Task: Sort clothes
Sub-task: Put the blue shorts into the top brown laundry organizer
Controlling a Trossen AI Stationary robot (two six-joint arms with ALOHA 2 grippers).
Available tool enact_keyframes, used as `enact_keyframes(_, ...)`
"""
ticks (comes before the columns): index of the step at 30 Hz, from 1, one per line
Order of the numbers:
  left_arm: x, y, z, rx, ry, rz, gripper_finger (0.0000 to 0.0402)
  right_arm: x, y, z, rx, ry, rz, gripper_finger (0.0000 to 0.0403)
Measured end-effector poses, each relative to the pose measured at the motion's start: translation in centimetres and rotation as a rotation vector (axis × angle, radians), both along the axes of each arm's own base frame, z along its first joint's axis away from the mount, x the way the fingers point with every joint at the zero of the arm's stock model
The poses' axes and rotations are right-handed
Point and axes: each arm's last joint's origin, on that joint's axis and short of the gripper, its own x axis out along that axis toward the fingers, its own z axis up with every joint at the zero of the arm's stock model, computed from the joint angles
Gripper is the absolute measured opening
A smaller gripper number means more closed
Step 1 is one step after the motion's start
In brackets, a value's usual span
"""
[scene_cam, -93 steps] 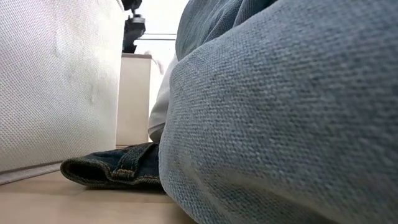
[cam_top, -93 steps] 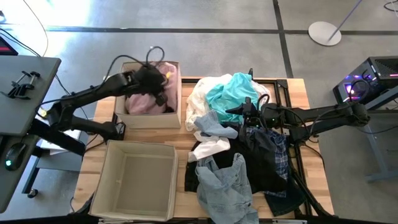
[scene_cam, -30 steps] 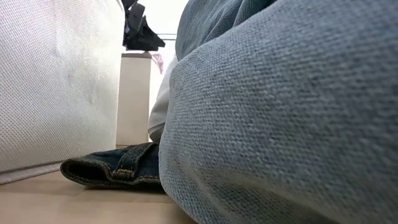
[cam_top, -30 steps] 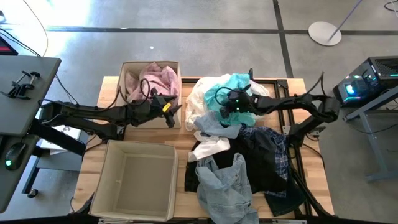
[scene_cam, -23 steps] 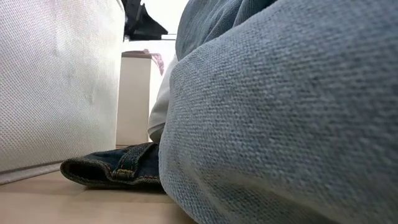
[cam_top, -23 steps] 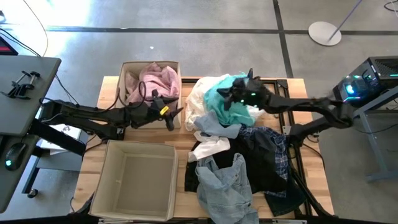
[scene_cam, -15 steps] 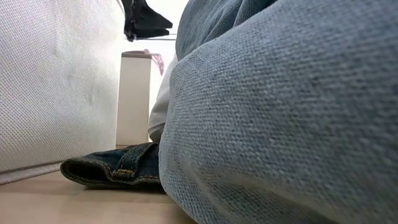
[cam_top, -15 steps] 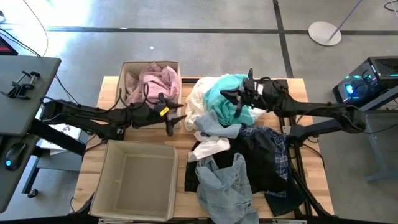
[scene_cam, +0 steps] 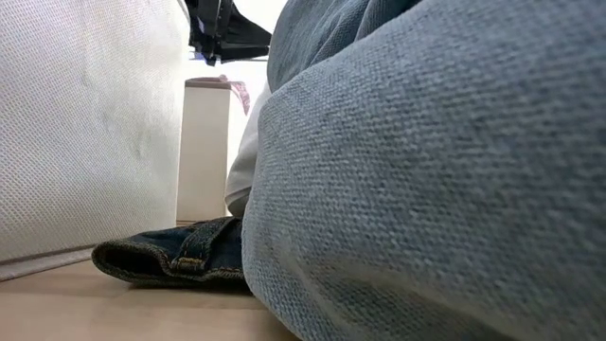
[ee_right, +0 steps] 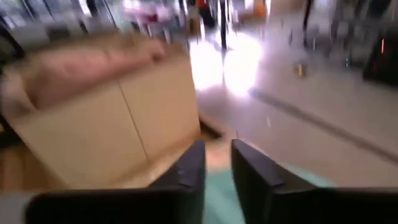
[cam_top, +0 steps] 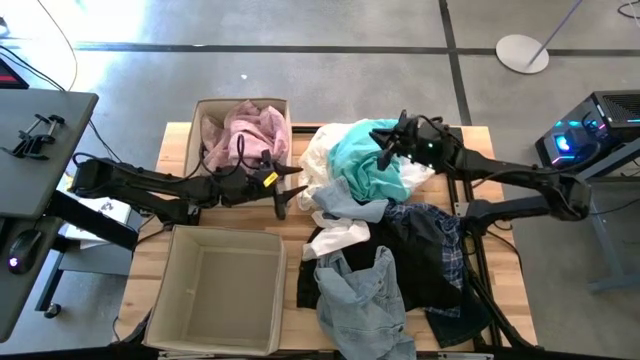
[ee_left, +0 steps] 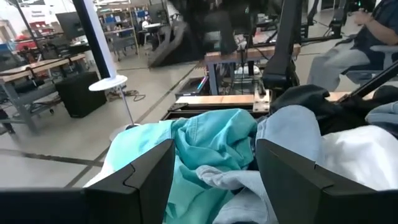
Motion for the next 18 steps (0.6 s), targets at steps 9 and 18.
enact_keyframes(9,0.3,0.3,0.0,-0.08,-0.05,0.017,0.0216,1.0,-0.7,-5.3,0.313,0.233,-0.049,0.0251)
enact_keyframes(18,0.4,0.5,-0.1,-0.073,-0.05,0.022,0.0216,3.5,-1.8,-12.7,0.518,0.433,-0.16,0.0236)
